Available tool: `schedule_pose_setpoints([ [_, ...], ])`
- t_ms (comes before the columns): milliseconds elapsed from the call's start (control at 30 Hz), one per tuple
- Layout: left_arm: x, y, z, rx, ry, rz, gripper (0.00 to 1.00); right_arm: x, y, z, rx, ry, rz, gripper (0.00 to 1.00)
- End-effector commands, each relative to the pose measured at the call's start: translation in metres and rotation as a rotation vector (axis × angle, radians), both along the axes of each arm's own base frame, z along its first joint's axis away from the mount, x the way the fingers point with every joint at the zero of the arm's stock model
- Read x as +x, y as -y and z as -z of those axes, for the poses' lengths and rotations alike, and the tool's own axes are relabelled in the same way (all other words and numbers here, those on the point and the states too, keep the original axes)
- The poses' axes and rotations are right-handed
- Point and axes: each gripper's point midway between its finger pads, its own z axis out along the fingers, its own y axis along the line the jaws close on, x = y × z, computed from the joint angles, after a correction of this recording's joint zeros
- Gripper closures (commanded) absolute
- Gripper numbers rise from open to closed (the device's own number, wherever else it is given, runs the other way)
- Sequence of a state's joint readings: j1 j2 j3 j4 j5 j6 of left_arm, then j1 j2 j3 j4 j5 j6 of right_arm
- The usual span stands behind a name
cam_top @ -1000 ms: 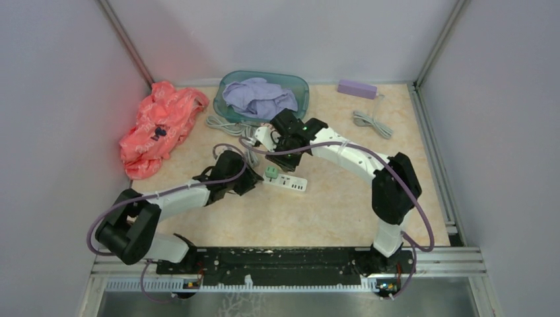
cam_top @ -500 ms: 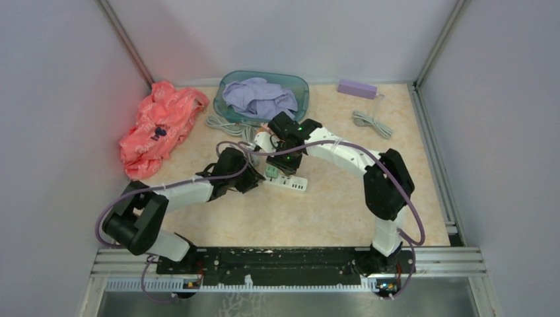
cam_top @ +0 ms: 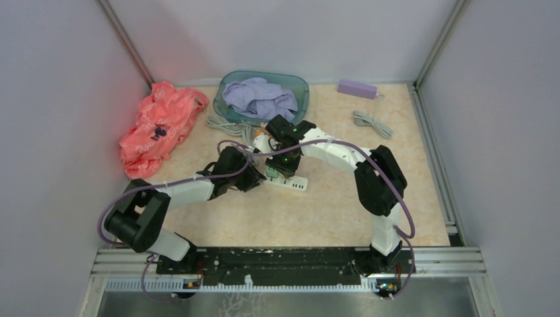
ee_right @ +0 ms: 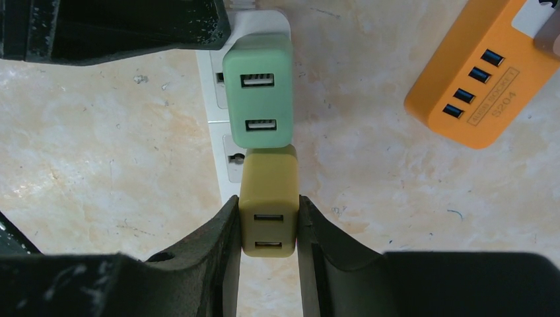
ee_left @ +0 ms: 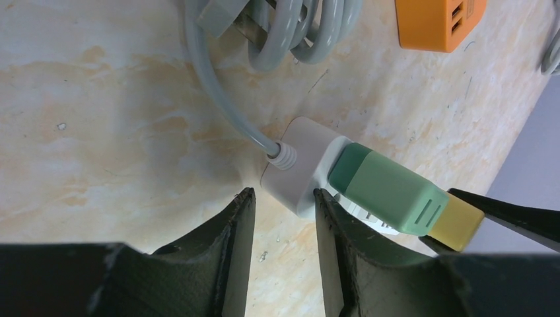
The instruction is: Insert the plug
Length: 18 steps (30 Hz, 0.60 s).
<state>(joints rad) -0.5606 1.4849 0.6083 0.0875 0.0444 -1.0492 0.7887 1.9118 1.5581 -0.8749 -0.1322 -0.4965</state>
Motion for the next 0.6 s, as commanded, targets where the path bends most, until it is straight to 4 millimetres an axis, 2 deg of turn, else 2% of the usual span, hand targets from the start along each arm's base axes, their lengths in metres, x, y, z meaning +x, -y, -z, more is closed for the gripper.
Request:
schedule_pose_setpoints([
  [0, -0.002, 0.001, 0.007, 0.018, -0.019, 0.025, 0.56, 0.010, -0.008, -0.004, 0.018, 0.025, 0.008, 1.00],
  [267, -0.003, 0.003, 0.008, 0.007, -0.029, 0.033, 0.57, 0.009, -0.008, 0.008, -0.021, 0.017, 0.013, 1.00],
  [567, -0.006, 0.002, 0.010, 0.005, -0.035, 0.033, 0.58, -0.002, -0.005, 0.040, -0.075, -0.051, -0.007, 1.00],
])
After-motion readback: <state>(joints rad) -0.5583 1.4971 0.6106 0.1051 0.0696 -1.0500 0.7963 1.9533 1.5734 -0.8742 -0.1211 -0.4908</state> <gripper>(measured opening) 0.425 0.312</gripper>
